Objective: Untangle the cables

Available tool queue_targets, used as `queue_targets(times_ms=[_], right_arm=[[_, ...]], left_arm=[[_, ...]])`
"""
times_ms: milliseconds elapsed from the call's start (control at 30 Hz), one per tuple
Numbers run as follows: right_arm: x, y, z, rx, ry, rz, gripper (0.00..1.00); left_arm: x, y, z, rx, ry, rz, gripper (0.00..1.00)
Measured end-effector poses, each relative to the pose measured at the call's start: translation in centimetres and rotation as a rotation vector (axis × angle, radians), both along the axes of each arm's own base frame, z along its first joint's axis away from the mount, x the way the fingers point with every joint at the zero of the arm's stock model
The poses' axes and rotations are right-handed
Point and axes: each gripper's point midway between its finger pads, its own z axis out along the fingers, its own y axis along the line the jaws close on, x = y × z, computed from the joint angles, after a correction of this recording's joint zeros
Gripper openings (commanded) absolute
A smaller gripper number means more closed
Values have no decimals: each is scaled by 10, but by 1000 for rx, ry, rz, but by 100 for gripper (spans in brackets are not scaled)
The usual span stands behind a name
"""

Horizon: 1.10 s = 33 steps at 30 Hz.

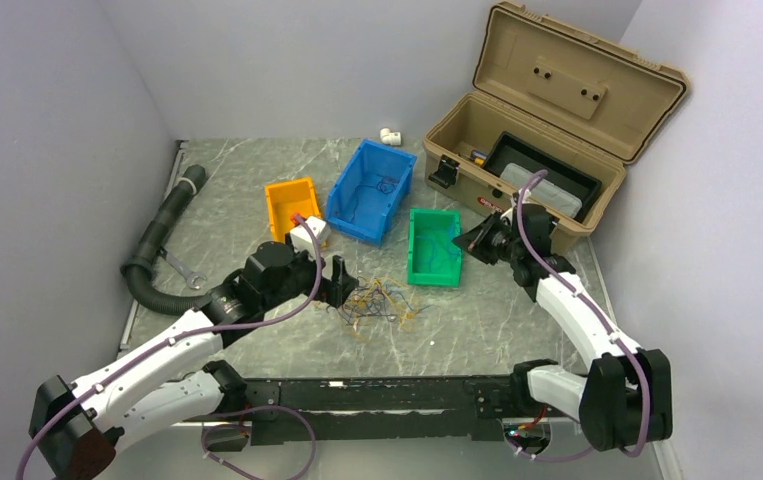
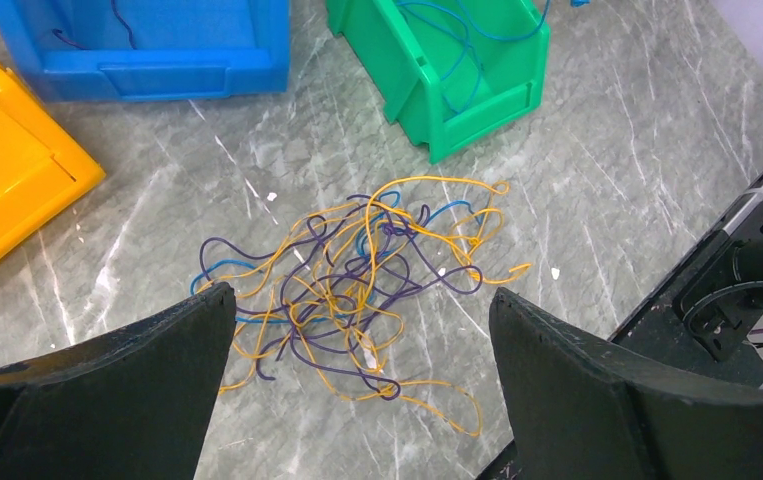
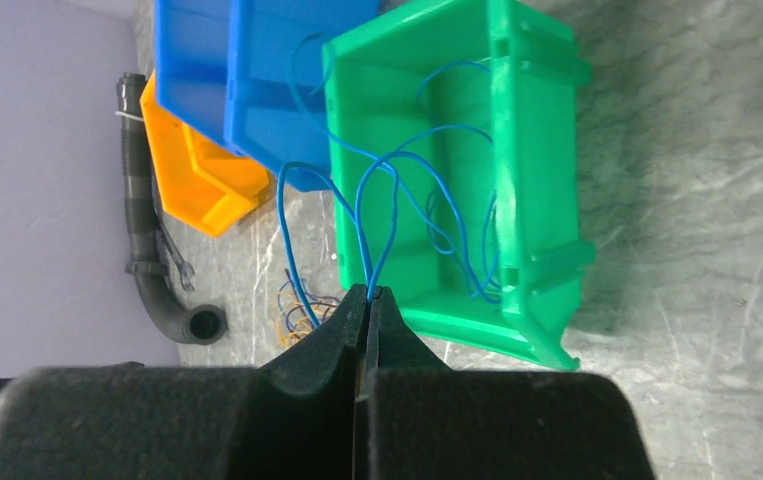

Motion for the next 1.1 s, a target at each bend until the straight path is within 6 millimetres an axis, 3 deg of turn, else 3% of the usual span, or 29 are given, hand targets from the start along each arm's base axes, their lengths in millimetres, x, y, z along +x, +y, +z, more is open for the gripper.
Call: queue_targets(times_ms=[200, 367, 600, 767, 933, 1100], right_arm=[[0, -19, -9, 15, 22, -52, 0], [-3, -21, -15, -2, 27, -48, 0], [-13, -19, -33, -38, 55, -16, 0], [-16, -5, -49, -107, 87, 28, 0], [1, 18, -57, -228, 102, 71, 0], [27, 27, -77, -359, 134, 51, 0]], left_arm=[[0, 0, -1, 2, 2, 0, 99], [0, 0, -1, 2, 3, 0, 99], [1, -2, -4, 12, 14, -1, 99], [4, -6, -10, 26, 34, -8, 99], [7, -8, -13, 39, 47, -8, 99], [6, -8, -12, 39, 46, -8, 99]])
